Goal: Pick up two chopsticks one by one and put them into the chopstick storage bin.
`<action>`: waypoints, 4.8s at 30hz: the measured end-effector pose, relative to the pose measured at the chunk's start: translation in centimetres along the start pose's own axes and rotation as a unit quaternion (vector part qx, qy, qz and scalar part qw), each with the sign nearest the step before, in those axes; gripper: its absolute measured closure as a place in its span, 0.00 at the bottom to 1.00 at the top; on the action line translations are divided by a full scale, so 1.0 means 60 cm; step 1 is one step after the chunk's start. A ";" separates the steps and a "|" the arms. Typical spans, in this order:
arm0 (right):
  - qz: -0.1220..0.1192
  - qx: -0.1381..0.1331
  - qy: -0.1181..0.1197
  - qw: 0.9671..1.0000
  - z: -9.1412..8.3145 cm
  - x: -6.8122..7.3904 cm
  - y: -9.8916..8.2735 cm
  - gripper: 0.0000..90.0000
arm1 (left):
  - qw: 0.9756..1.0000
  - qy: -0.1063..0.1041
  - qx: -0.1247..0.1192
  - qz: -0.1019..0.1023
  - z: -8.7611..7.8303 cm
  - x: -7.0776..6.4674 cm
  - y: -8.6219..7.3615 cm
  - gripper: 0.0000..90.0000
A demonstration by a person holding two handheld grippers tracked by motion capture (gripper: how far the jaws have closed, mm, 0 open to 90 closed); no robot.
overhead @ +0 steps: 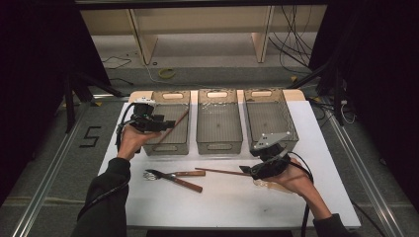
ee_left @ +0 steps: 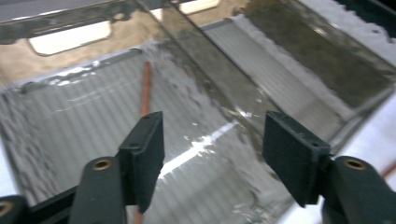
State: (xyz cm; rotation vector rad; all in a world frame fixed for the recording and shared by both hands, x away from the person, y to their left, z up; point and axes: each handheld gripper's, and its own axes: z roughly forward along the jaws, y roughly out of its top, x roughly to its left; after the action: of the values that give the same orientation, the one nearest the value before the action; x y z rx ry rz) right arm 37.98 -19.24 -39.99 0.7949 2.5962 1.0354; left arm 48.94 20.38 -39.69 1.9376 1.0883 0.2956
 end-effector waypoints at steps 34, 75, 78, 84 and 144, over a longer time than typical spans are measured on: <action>-0.090 0.176 0.017 0.980 0.084 -0.027 0.024 0.49 | 0.995 -0.078 -0.057 0.036 -0.051 -0.116 -0.138 0.21; -0.157 0.282 0.052 0.945 0.133 -0.026 0.003 0.93 | 0.994 -0.073 -0.045 0.063 -0.047 -0.143 -0.189 0.21; -0.167 0.279 0.056 0.944 0.133 -0.026 0.002 0.94 | 0.994 -0.074 -0.044 0.063 -0.046 -0.143 -0.189 0.21; -0.187 0.270 0.051 0.943 0.129 -0.021 0.002 0.94 | 0.994 -0.076 -0.039 0.066 -0.044 -0.144 -0.189 0.21; -0.269 0.185 0.032 0.945 0.048 0.101 0.048 0.94 | 0.943 -0.117 0.148 0.273 0.001 -0.264 -0.097 0.43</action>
State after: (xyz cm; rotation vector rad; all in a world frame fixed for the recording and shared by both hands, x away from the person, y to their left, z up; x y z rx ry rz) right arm 35.30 -12.47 -40.16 0.0823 2.8514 0.4283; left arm 36.25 9.34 -41.17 2.4573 0.4389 0.1988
